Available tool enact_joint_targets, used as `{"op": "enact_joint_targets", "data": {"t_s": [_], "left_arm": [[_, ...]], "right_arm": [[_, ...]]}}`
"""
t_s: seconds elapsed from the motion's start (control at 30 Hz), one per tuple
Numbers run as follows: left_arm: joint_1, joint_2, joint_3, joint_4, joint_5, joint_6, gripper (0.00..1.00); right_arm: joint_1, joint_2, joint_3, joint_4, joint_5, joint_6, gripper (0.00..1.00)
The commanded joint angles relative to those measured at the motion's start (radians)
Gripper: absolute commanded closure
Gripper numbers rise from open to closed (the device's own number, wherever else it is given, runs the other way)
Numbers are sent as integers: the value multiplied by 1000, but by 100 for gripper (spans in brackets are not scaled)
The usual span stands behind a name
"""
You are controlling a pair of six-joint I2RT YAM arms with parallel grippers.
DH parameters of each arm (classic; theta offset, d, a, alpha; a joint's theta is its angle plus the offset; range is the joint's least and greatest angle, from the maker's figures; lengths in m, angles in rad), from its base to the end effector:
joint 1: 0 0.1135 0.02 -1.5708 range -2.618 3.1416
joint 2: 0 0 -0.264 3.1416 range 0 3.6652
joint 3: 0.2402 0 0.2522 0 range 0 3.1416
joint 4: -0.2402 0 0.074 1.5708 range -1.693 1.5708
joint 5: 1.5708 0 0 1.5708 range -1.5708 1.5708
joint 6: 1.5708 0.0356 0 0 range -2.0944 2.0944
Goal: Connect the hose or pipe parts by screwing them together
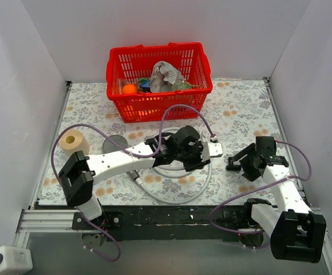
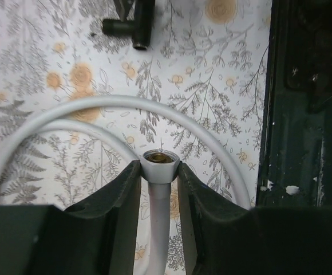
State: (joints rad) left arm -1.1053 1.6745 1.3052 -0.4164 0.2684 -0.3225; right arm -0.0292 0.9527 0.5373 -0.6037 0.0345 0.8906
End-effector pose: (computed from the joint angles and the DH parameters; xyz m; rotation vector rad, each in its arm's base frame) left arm 0.1594 -0.3384 0.2670 1.1054 2.3045 -0.9522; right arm 0.1727 -0.0063 0.1914 1.1715 2.3362 0.2679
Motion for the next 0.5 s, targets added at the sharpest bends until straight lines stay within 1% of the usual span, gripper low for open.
{"op": "enact_joint_targets", "data": {"t_s": [0.0, 0.07, 0.1, 0.17, 0.3, 0.47], "left_arm": [[4, -117, 39, -12, -9, -24, 100], [4, -146, 20, -19, -6, -39, 100], [5, -156, 11, -16, -8, -43, 100], [4, -171, -6, -4, -12, -59, 100], [4, -197, -8, 22, -11, -93, 100], [12, -240, 28, 8, 0, -121, 100]], "right_arm": [[-44, 49, 16, 76, -48, -31, 21], [-46, 90, 42, 50, -38, -74, 23], [-48, 101, 59, 41, 2, -90, 24], [-51, 113, 72, 38, 13, -114, 24], [-58, 138, 43, 62, 1, -102, 26], [-89, 202, 18, 105, -27, -85, 30]]}}
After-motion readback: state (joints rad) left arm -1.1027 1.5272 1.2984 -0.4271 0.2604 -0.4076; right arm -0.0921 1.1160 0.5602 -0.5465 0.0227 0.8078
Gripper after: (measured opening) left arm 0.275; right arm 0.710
